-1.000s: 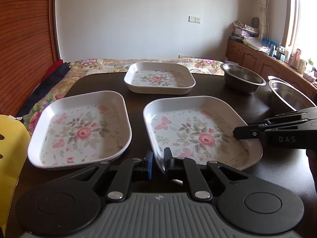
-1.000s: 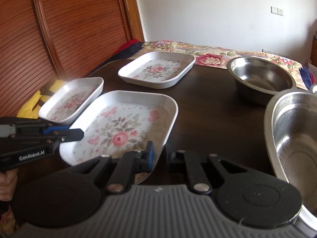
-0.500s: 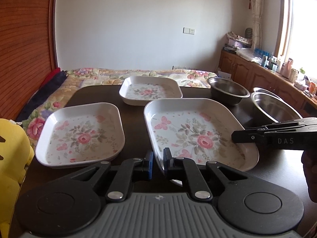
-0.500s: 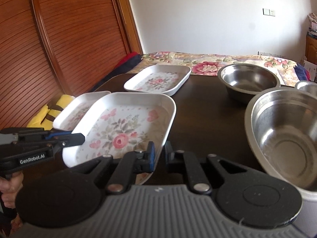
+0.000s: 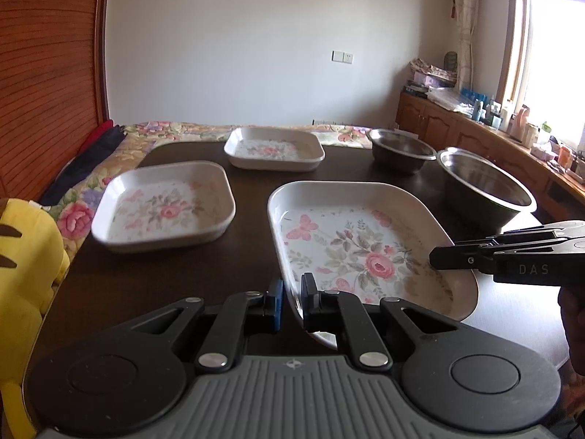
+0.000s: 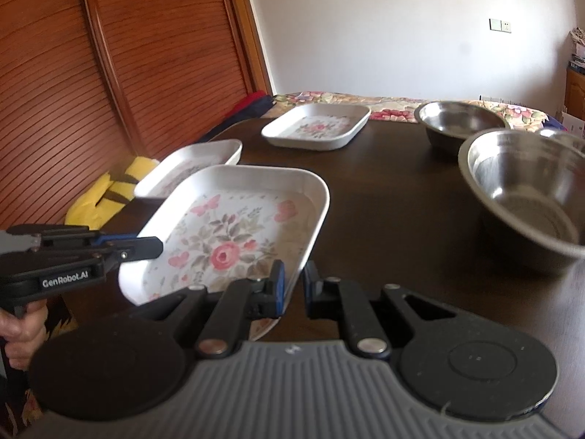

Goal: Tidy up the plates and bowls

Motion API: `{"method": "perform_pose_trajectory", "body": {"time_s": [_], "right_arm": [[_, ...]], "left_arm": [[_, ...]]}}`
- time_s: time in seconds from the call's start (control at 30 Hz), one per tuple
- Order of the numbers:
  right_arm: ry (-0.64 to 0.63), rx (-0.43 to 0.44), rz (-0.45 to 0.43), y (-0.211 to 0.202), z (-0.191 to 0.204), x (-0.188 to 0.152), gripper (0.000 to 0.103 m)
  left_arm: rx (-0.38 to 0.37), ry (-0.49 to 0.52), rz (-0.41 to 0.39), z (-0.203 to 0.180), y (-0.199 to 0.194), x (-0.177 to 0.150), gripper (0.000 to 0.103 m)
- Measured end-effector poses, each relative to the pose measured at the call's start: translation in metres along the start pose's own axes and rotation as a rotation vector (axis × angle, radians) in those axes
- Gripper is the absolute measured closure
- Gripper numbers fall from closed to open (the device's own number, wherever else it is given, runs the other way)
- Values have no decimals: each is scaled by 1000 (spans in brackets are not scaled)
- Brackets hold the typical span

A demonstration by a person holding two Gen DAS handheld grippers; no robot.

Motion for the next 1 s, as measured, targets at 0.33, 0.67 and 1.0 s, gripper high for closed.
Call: {"method": "perform_pose_trajectory", "body": {"time_s": [0.33,0.67,1.0], "right_arm": [[15,14,33,-8,8,-21,90],[10,6,32,-8,11,-23,88],[7,-9,26,-7,11,-25,86]], "left_arm": [[-8,16,17,0,-11,-13,66],[-3,15,56,1,-1,-23,66],[-1,11,55,1,5,-22,66]]}}
Point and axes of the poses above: each gripper's, at about its wrist camera, not at the fingertips, and y roughly the way its jaws point, z to its left, x to its top, the point moved 5 cm from there along y, roughly the way its jaws point, and after that the axes turned 9 degrees about -z, right-handed, at the moved point
